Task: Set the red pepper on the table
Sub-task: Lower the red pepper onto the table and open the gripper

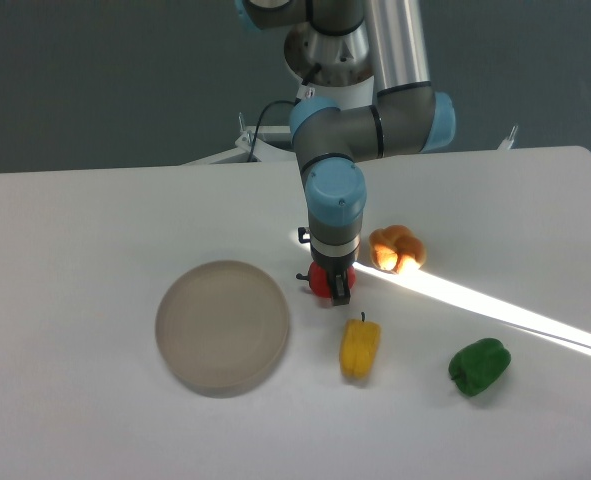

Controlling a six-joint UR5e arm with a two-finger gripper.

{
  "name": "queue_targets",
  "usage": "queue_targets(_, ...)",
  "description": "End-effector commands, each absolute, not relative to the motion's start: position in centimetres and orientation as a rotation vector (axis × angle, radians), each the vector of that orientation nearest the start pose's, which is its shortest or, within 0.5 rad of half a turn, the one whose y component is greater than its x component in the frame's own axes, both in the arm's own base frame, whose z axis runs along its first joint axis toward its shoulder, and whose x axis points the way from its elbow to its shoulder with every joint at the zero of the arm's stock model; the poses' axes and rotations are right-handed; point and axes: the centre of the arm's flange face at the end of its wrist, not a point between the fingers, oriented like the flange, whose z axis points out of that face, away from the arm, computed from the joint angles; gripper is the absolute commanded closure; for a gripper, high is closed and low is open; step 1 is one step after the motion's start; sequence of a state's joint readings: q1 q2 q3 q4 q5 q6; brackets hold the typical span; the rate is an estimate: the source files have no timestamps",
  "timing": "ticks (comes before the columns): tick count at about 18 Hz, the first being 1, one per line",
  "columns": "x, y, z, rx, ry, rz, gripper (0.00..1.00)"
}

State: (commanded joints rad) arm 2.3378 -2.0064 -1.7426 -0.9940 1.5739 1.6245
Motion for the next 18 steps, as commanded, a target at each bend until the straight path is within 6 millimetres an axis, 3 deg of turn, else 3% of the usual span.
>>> queue_targets(4, -31.85, 52.34, 22.04, -2.869, 1.314, -0.046, 0.38)
queue_targets(11, -31.82, 52.31, 21.89, -2.870, 1.315, -0.050, 0.26)
queue_targets(18, -32.20, 52.44, 22.61, -2.856, 1.332, -0.028, 0.00)
